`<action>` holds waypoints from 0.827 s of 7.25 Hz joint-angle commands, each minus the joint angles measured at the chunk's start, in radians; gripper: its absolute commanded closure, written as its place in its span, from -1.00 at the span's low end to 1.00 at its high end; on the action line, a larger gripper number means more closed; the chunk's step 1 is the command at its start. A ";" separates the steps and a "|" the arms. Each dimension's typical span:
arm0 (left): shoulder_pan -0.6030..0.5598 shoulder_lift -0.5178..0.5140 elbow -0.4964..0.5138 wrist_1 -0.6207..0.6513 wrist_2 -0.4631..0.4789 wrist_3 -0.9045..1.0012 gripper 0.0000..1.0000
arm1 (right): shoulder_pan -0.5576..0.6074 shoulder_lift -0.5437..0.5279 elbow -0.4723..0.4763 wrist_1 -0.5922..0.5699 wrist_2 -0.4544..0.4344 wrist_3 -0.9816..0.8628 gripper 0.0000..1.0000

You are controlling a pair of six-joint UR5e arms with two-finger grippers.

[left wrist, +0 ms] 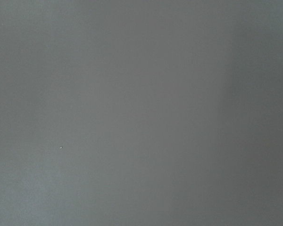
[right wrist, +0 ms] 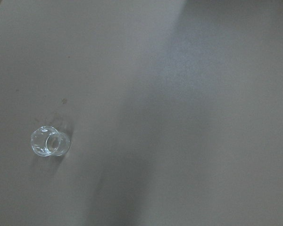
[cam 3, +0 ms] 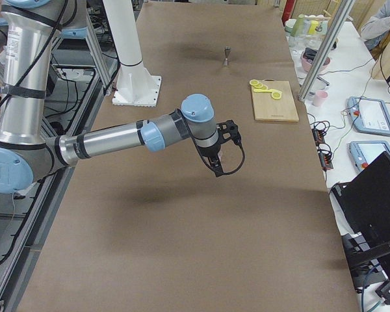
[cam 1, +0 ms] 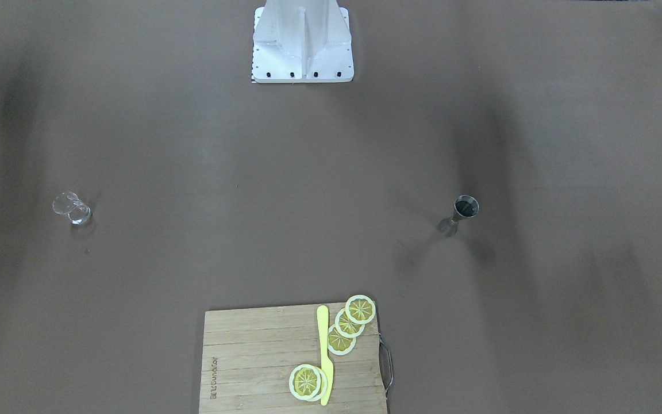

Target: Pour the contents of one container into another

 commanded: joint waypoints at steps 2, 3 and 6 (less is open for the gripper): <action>0.006 -0.139 -0.024 0.010 -0.003 -0.266 -0.98 | -0.056 -0.041 -0.033 0.220 -0.015 0.111 -1.00; 0.006 -0.159 -0.059 0.012 -0.003 -0.349 -0.99 | -0.065 -0.050 -0.062 0.300 -0.015 0.143 -1.00; 0.181 -0.204 -0.149 0.015 0.000 -0.496 -0.98 | -0.102 -0.093 -0.133 0.518 -0.012 0.166 -1.00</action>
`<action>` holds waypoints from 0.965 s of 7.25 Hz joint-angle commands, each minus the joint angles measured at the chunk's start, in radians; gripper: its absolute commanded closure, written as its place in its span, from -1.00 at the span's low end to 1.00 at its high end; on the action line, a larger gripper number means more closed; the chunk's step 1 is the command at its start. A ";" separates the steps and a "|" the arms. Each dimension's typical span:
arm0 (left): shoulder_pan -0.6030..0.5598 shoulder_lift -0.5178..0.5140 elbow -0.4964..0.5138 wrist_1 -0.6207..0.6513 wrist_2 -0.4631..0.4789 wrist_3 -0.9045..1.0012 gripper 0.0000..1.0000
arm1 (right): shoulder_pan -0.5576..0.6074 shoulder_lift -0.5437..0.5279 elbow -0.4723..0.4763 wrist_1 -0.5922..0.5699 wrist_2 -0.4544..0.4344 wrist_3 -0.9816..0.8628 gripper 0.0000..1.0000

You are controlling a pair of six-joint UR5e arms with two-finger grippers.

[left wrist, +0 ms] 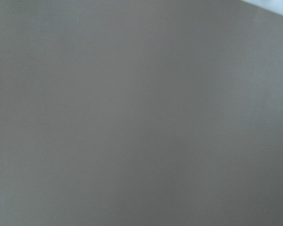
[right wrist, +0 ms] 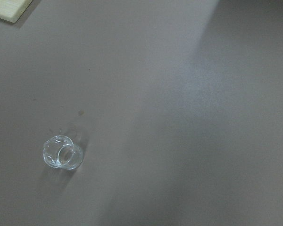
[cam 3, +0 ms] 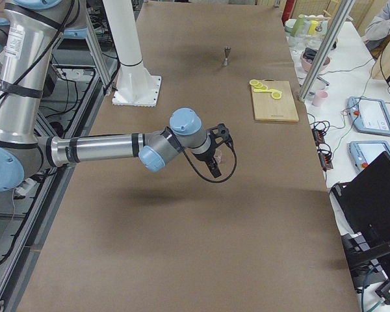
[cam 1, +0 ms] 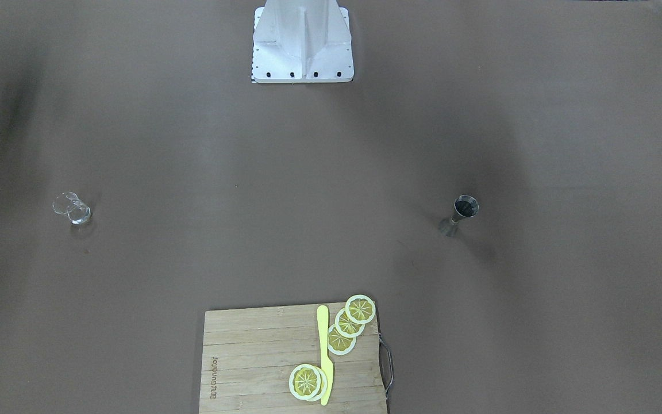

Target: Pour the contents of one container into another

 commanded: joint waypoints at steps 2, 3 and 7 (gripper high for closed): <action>0.157 -0.142 -0.028 0.128 0.007 -0.143 -0.94 | -0.049 -0.027 -0.078 0.212 0.000 0.006 -1.00; 0.192 -0.209 -0.049 0.233 0.010 -0.186 -0.93 | -0.069 -0.027 -0.110 0.273 -0.007 0.006 -1.00; 0.485 -0.219 -0.276 0.248 0.247 -0.542 -0.96 | -0.152 -0.024 -0.222 0.503 -0.027 0.003 -1.00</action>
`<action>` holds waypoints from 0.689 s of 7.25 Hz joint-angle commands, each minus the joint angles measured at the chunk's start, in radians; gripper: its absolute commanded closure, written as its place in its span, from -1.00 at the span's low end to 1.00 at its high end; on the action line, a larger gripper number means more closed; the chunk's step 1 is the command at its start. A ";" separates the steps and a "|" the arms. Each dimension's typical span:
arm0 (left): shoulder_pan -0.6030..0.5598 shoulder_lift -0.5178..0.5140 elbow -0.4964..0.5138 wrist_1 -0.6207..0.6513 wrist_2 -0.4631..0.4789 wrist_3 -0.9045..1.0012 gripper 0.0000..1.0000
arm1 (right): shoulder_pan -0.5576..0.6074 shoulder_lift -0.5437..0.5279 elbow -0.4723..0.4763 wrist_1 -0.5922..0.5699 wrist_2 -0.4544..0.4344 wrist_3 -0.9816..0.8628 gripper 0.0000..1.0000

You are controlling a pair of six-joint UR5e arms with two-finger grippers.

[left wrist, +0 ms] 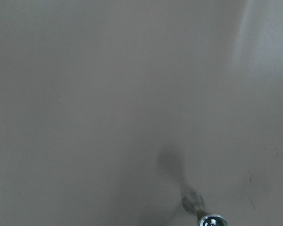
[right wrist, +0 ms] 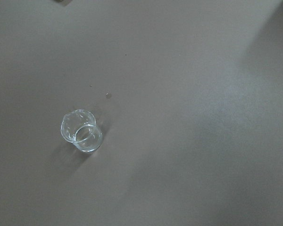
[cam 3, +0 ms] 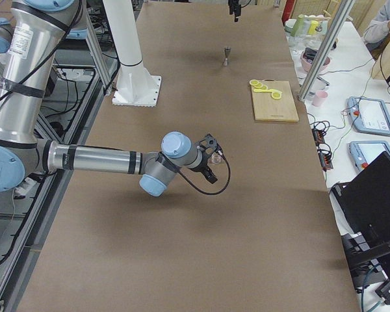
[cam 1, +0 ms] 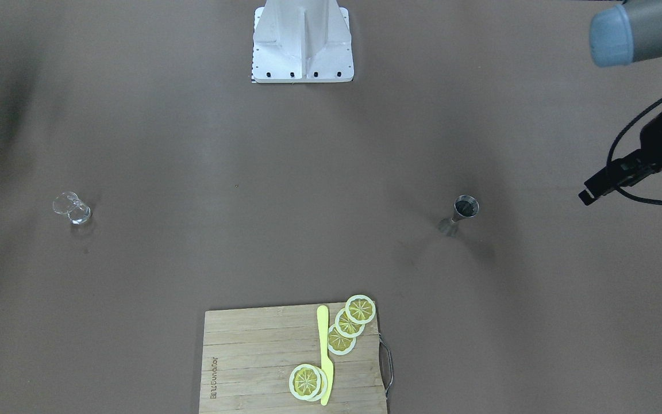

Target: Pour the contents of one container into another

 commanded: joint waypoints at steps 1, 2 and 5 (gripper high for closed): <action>0.139 0.001 -0.098 -0.004 0.113 -0.222 -0.96 | -0.062 0.003 -0.074 0.147 -0.023 -0.004 -1.00; 0.184 0.015 -0.145 -0.006 0.190 -0.288 -0.96 | -0.085 0.009 -0.100 0.190 -0.026 -0.007 -1.00; 0.334 0.134 -0.227 -0.103 0.348 -0.300 -0.96 | -0.149 0.072 -0.193 0.295 -0.059 -0.047 -1.00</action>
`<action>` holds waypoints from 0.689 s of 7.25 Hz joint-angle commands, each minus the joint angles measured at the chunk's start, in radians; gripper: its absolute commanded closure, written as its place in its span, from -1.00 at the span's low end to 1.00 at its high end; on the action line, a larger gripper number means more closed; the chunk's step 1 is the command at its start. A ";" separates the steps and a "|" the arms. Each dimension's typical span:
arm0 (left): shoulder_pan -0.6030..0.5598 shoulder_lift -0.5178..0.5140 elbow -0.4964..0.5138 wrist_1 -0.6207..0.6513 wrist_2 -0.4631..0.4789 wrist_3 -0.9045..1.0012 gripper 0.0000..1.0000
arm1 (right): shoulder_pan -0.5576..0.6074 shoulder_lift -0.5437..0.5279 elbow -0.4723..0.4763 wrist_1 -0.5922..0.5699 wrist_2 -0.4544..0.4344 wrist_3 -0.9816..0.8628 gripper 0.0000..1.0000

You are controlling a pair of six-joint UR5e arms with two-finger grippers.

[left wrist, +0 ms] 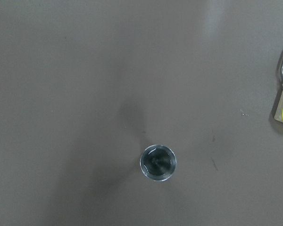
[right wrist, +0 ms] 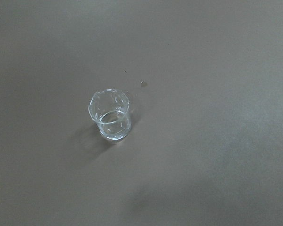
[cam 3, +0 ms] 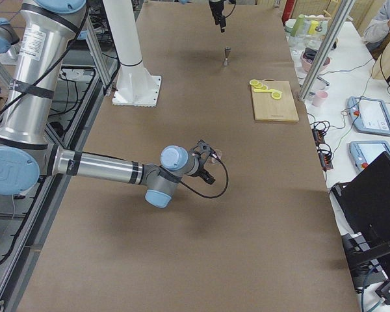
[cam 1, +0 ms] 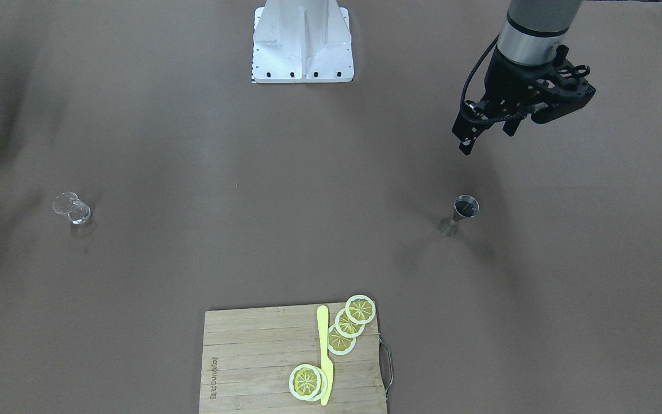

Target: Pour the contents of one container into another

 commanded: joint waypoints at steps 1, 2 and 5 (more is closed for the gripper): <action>0.123 0.099 -0.069 -0.077 0.103 -0.014 -0.96 | -0.041 0.062 -0.063 0.043 -0.020 -0.065 -1.00; 0.201 0.121 -0.096 -0.086 0.219 -0.020 -0.94 | -0.053 0.092 -0.089 0.044 -0.019 -0.082 -1.00; 0.292 0.150 -0.077 -0.164 0.529 -0.060 -0.92 | -0.094 0.149 -0.149 0.046 -0.008 -0.231 -1.00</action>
